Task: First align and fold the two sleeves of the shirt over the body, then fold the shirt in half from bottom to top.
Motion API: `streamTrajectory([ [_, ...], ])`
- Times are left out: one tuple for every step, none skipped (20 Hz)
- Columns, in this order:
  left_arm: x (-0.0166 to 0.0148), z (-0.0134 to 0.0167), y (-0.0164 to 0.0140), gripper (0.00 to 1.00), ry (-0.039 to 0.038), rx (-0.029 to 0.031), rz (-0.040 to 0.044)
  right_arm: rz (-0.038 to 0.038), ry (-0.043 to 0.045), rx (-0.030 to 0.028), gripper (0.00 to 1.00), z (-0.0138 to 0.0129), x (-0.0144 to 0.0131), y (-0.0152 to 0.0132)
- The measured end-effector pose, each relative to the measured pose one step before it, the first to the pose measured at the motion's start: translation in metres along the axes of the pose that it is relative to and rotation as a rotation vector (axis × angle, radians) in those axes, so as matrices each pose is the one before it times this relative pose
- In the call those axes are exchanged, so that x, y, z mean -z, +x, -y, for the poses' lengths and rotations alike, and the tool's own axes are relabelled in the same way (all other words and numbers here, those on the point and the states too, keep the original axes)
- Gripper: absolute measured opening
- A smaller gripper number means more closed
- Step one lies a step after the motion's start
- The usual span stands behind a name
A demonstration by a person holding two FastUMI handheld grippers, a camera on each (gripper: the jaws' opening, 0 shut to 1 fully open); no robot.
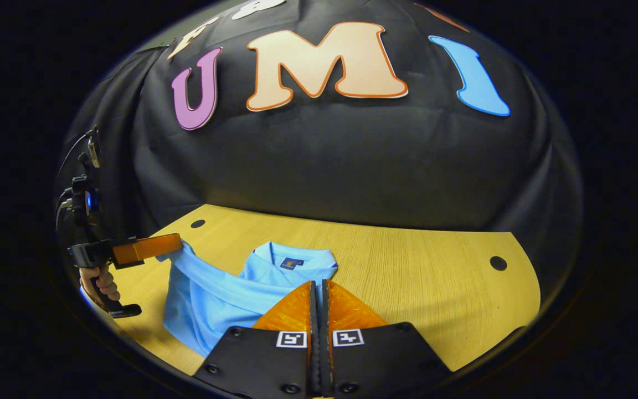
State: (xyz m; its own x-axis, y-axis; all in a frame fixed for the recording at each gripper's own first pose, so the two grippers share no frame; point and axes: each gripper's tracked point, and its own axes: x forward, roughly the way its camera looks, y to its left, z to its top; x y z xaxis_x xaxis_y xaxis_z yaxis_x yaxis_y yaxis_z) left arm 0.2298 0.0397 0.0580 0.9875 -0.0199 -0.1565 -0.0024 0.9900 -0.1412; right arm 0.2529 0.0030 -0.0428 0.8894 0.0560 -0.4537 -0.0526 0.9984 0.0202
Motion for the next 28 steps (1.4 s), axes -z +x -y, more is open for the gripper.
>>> streamTrajectory([
  [0.00095,-0.00098,0.00905,0.0,-0.00049,-0.00445,-0.00437,-0.00056,0.01173,0.0112,0.02,0.0031,0.00098,0.00541],
  [0.00081,-0.00252,0.0077,0.0,-0.00157,-0.00975,-0.00178,0.00051,0.00565,0.01478,0.02,0.00448,-0.00079,0.00745],
  [0.00267,-0.00388,0.00906,0.03,0.0015,-0.00912,-0.00423,-0.00236,-0.00178,0.01972,0.03,0.00597,0.00175,0.01178],
  [0.00259,-0.00207,0.00577,0.03,0.00421,-0.01085,-0.00074,-0.00522,0.0055,0.01271,0.03,0.00507,0.00206,0.00879],
  [0.00629,-0.00404,0.00684,0.0,0.00912,-0.01214,-0.00176,-0.01482,0.00925,-0.00014,0.03,0.00097,0.00582,0.00496],
  [0.00295,-0.00203,0.00517,0.0,0.0081,-0.00789,-0.00458,-0.01123,0.00797,0.00594,0.02,0.00238,0.00571,0.00566],
  [0.00275,-0.00061,0.00591,0.0,0.00139,-0.0065,-0.00773,-0.00487,0.00786,0.00794,0.02,0.00216,0.00188,0.00335],
  [0.00224,0.00023,0.00362,0.0,-0.00124,-0.00573,-0.00415,0.00095,0.00706,0.00253,0.02,0.00008,0.00058,0.00333],
  [0.00096,0.00161,0.00294,0.0,0.00473,-0.00308,-0.00011,0.00574,0.00333,0.00053,0.02,-0.00029,-0.00067,0.00316],
  [-0.00044,-0.00046,0.00165,0.0,0.00941,-0.01185,0.00492,0.00144,-0.00378,0.00431,0.02,0.0,0.00006,0.00116],
  [-0.0025,-0.00093,0.00069,0.01,0.00425,-0.01196,0.00722,-0.00061,-0.00374,-0.00692,0.04,-0.00143,0.00085,-0.00209],
  [-0.00399,0.00011,-0.00287,0.02,-0.00027,-0.01168,0.00816,0.00678,-0.01114,-0.01718,0.06,-0.00526,-0.00288,-0.0027],
  [-0.00205,0.00133,-0.00261,0.05,-0.00129,-0.003,0.00193,0.00822,-0.01976,0.0006,0.17,0.00027,-0.00326,-0.00512],
  [-0.00359,0.00222,-0.00648,0.07,-0.00096,0.00226,0.00062,0.01723,-0.00982,-0.01973,0.14,-0.00479,-0.00609,-0.00634],
  [-0.00173,0.00043,-0.00409,0.12,-0.00147,-0.00339,-0.00375,0.02012,-0.00651,-0.02166,0.31,-0.00786,-0.00629,-0.00719],
  [-0.00204,-0.00009,-0.00636,0.18,-0.00436,-0.0064,-0.00287,0.02195,-0.01325,-0.01697,0.54,-0.00677,-0.00758,-0.00759],
  [-0.00226,0.00094,-0.00928,0.25,-0.00367,-0.00455,-0.00325,0.02731,-0.018,-0.00604,0.77,-0.00319,-0.00864,-0.0097],
  [0.00038,0.00186,-0.00825,0.34,0.00917,-0.00028,-0.00768,0.02217,-0.01564,-0.00738,1.0,-0.00503,-0.00306,-0.00821],
  [0.00268,-0.00045,-0.00871,0.51,0.01995,-0.00994,-0.01058,0.01454,-0.00623,-0.01121,0.99,-0.00587,-0.00467,-0.00997],
  [0.00062,-0.00022,-0.01097,0.59,0.02468,-0.01062,-0.00063,0.01471,0.00507,-0.01823,0.99,-0.00846,-0.00278,-0.01135],
  [-0.00089,0.00353,-0.01058,0.69,0.02115,0.00481,0.00865,0.01273,0.00657,-0.01613,0.99,-0.00695,-0.0034,-0.00888],
  [-0.0002,0.00542,-0.01132,0.71,0.01631,0.01149,0.00756,0.0116,0.00415,-0.01719,0.99,-0.00806,-0.00361,-0.01082],
  [-0.00117,0.00418,-0.01297,0.83,0.01443,0.00509,0.00834,0.01177,-0.0021,-0.0146,0.99,-0.00733,-0.00107,-0.01173],
  [-0.00044,0.00556,-0.01205,0.9,0.0095,0.01147,0.01344,0.01249,-0.00801,-0.01008,0.99,-0.00496,-0.00203,-0.00929],
  [-0.00242,0.00662,-0.01373,0.97,-0.0014,0.01141,0.01374,0.01686,-0.01291,-0.00179,0.99,-0.00322,-0.00242,-0.01149],
  [0.00073,0.0057,-0.01285,0.96,-0.00611,0.01311,0.00624,0.01376,-0.0117,-0.00123,0.99,-0.0031,-0.00086,-0.01095],
  [0.00094,0.00574,-0.0109,0.96,-0.00759,0.01514,0.00724,0.01109,-0.00867,-0.00324,0.99,-0.00277,0.00011,-0.01025],
  [0.0004,0.0044,-0.01039,0.96,-0.00374,0.00846,0.00445,0.00556,-0.00537,-0.0018,1.0,-0.00291,0.00355,-0.01114],
])
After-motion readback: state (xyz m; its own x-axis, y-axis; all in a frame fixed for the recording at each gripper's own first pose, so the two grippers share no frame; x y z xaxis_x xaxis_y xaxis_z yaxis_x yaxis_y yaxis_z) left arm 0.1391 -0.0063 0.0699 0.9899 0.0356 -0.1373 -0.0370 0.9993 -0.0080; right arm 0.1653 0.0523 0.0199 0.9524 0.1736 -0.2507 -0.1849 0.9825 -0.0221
